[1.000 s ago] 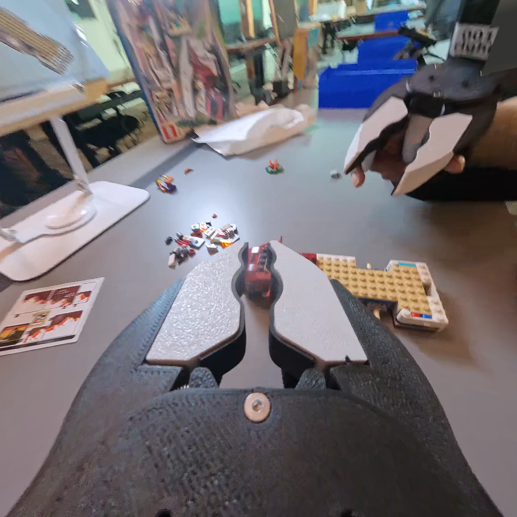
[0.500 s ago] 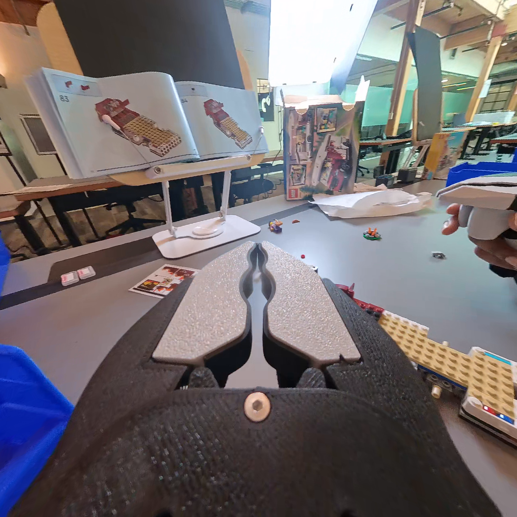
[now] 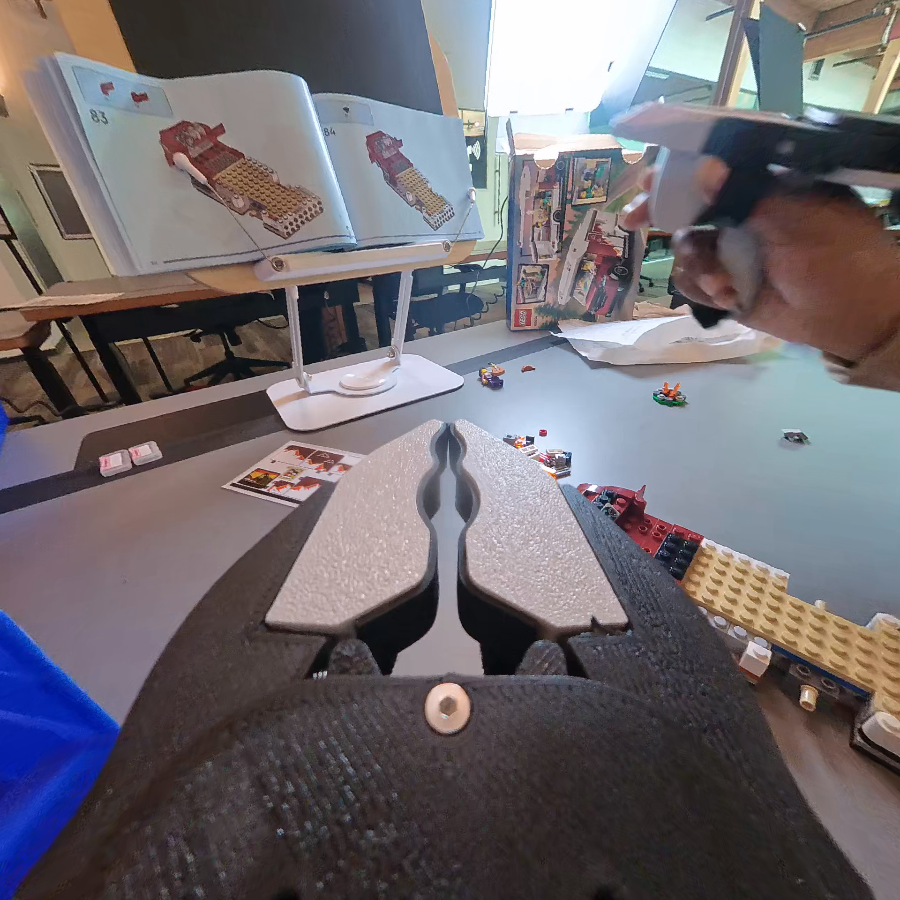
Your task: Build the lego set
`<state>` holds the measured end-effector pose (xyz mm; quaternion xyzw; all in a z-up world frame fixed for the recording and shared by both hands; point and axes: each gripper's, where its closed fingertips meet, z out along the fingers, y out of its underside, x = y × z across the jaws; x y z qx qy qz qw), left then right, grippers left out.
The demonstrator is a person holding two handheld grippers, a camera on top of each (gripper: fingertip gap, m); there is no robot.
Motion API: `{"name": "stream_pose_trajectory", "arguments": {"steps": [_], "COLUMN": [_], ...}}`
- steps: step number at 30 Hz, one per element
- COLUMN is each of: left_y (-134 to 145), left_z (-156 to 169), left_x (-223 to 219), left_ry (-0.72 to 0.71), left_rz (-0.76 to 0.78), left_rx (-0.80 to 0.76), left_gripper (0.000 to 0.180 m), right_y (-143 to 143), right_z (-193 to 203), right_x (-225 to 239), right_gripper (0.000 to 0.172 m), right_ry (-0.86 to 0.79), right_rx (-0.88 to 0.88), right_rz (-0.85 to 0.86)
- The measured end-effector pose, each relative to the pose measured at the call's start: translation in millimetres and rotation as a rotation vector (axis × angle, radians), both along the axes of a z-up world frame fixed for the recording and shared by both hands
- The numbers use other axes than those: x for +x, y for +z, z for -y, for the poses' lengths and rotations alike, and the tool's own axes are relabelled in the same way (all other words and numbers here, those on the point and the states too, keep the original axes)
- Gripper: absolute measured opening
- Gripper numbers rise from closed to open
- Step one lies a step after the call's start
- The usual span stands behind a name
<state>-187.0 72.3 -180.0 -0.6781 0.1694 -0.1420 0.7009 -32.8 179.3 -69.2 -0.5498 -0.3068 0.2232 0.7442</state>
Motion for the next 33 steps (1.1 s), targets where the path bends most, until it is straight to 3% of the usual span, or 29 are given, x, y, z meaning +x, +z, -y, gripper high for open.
{"name": "stream_pose_trajectory", "arguments": {"steps": [6, 10, 14, 33], "left_y": [-3.1, -3.5, -5.7, -15.7], "left_z": [4.7, 6.0, 4.6, 9.6], "left_x": [3.2, 3.1, 2.3, 22.2], "left_ry": [-0.061, -0.094, -0.12, -0.206], "left_rz": [0.062, 0.094, 0.098, 0.023], "left_rx": [-0.036, -0.05, -0.061, -0.093], "left_gripper": [0.0, 0.0, 0.0, 0.0], "right_y": [45.9, 51.3, 49.6, 33.9], "right_z": [-102.5, -163.3, -199.1, -216.6], "right_x": [-52.1, -71.0, -79.7, -67.1], "right_gripper": [0.0, 0.0, 0.0, 0.0], "right_ry": [-0.038, -0.054, -0.061, -0.033], "right_rx": [0.079, 0.059, 0.06, 0.032], "right_rz": [0.049, 0.059, 0.072, 0.1]}}
